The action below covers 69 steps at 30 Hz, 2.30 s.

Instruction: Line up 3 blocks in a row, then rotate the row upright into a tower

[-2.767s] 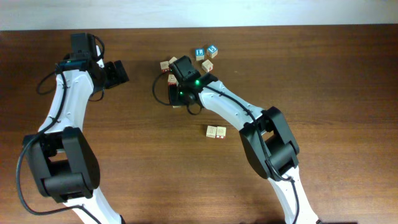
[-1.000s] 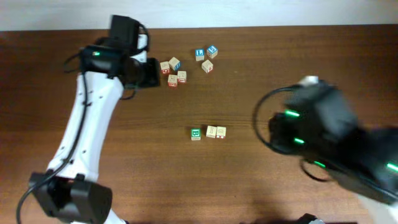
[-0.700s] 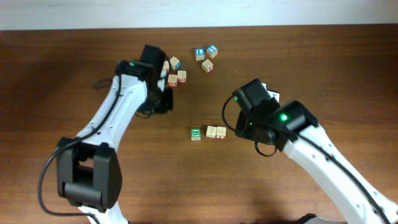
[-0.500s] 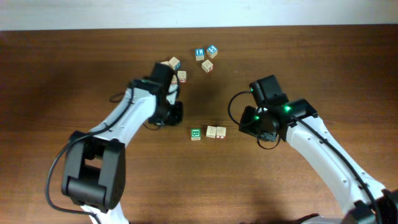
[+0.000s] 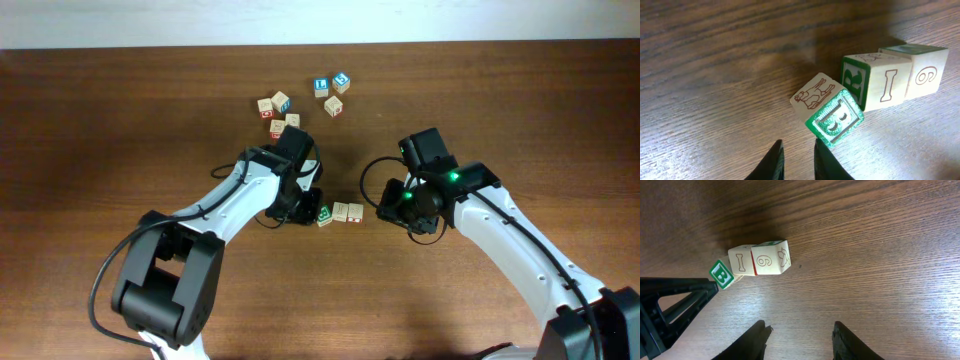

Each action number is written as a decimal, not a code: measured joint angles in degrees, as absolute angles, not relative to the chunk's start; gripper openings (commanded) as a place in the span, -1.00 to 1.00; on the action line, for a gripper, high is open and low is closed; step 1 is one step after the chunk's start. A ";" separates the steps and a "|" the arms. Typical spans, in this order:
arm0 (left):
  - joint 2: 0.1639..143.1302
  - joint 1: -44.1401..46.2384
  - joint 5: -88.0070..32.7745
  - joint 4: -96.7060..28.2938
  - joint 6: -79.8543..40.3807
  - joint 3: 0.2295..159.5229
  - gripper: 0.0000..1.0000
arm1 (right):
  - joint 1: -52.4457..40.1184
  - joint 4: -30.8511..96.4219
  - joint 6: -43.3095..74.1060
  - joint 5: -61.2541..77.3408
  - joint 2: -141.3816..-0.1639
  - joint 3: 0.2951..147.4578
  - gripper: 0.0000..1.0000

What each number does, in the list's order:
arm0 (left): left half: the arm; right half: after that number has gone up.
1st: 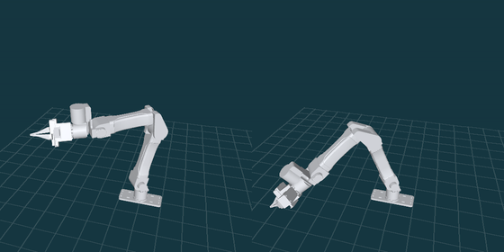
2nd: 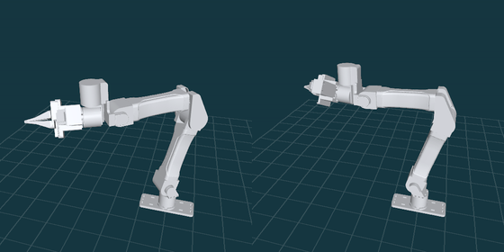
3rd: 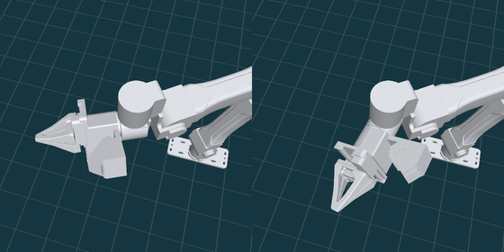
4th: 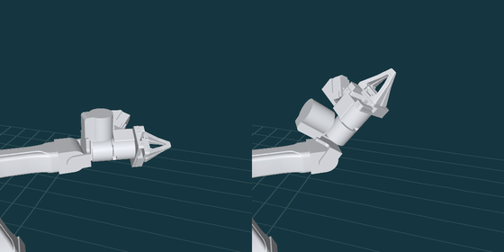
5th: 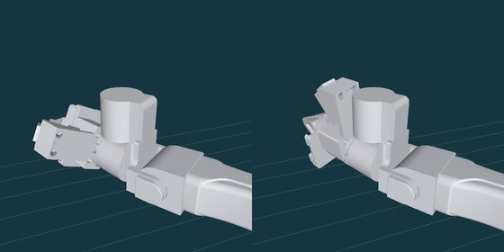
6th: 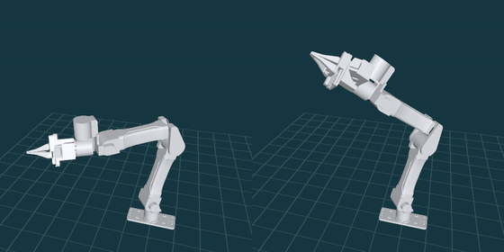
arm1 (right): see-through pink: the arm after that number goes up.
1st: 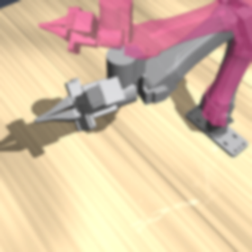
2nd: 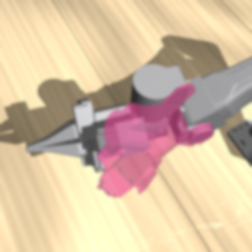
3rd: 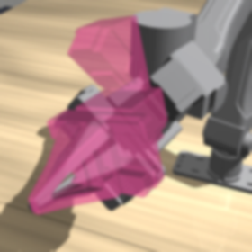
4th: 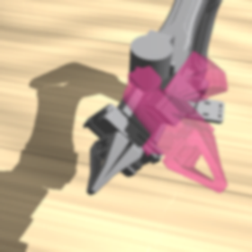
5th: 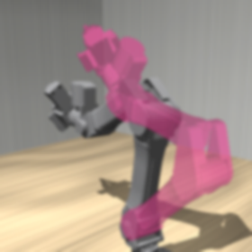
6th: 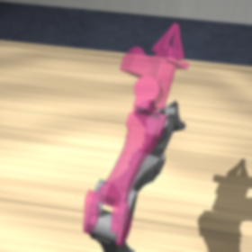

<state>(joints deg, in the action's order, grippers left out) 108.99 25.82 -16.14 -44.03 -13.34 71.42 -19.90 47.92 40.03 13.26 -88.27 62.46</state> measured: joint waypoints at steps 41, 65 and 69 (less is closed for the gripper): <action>106.96 32.75 -9.56 -43.44 -22.15 70.70 -1.00 | -19.90 48.14 39.79 13.19 -88.31 62.43 -0.11; 107.07 32.75 -8.95 -41.69 -22.15 70.70 -1.00 | -19.90 48.12 38.54 13.19 -88.31 62.43 -0.11; 107.07 32.75 -8.97 -44.64 -22.15 71.02 -1.00 | -19.90 48.14 38.54 13.21 -88.31 62.43 -0.11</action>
<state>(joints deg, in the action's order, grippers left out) 107.07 32.75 -8.97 -44.64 -22.15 71.02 -19.90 48.14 38.54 13.21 -88.31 62.43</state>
